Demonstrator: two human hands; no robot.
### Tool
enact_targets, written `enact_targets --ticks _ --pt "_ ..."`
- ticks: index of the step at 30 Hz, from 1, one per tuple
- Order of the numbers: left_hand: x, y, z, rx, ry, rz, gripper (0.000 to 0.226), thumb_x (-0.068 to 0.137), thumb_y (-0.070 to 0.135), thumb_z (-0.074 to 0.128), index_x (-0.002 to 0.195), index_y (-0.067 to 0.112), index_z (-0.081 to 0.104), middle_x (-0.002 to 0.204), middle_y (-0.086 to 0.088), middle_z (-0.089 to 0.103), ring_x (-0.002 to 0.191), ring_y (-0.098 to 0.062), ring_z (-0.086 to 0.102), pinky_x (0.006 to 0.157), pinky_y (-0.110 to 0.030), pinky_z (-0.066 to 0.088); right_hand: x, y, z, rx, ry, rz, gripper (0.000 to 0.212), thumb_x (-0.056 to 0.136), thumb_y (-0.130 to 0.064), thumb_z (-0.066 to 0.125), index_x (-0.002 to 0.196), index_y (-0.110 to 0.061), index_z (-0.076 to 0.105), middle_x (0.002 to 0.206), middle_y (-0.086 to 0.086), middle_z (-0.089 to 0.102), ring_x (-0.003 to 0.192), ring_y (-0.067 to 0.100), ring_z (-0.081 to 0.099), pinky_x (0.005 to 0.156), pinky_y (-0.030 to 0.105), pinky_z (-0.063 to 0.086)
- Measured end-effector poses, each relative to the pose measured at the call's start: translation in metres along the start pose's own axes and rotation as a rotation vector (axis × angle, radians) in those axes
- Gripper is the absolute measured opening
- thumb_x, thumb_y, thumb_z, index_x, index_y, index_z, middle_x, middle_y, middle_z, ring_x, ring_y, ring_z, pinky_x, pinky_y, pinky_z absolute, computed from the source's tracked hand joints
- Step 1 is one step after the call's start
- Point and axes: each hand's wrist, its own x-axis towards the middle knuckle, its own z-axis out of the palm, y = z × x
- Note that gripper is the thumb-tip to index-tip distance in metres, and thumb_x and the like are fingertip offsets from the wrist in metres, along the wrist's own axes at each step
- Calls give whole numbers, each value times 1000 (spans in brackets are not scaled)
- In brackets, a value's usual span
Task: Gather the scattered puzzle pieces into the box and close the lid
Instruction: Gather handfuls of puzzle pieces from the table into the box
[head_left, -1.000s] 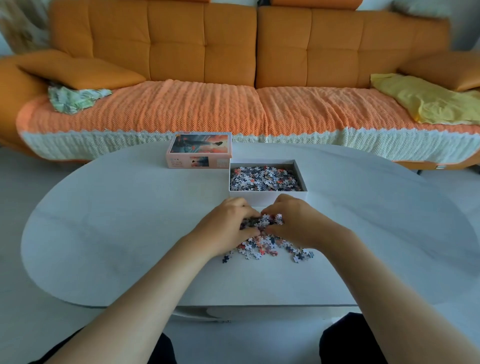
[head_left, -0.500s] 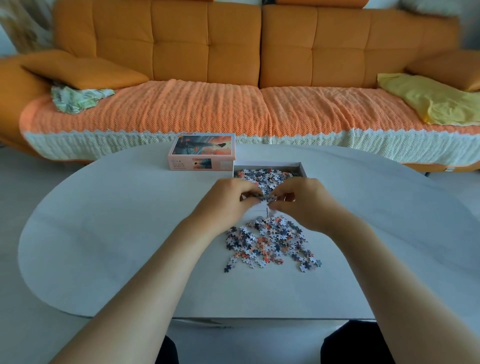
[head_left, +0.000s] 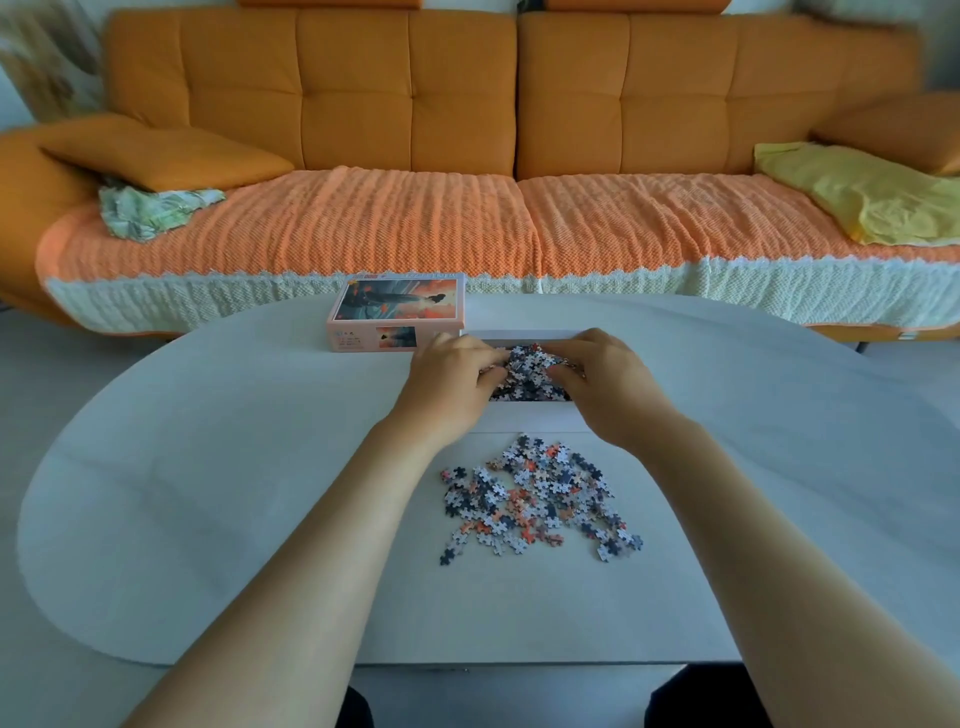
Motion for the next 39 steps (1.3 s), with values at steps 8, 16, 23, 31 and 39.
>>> enact_targets --ticks 8,16,23,31,39 --pt "-21 5 -1 80 -93 192 31 99 33 49 125 26 65 127 12 63 118 -15 51 97 -34 31 -21 -11 6 -54 -144 -223 33 100 -28 48 127 -21 64 133 -4 59 124 16 51 109 34 38" --pt "-43 -3 -26 -43 146 230 19 89 15 64 106 18 72 102 8 68 94 -14 62 85 -36 48 -30 -19 -5 -27 26 -310 28 93 -8 56 114 -18 71 113 -1 67 102 17 60 91 32 51" --pt "-80 -11 -33 34 -456 17 69 73 67 65 135 39 50 122 19 40 115 -1 41 98 -32 43 -56 -38 4 -187 -304 -297 32 92 -26 54 122 -34 63 127 -9 57 109 15 55 96 36 47" --pt "-87 -4 -22 -61 -378 18 64 84 55 65 141 29 49 116 16 42 109 -1 43 96 -26 41 -61 -38 3 -134 -367 -228 31 94 -25 53 120 -38 63 128 -14 54 116 12 52 98 36 46" --pt "-88 1 -15 -24 -391 56 64 87 53 61 144 30 43 118 13 39 117 -4 35 98 -30 41 -65 -33 2 -247 -441 -127 49 88 -53 58 132 -33 51 128 -2 44 121 19 41 101 41 43"
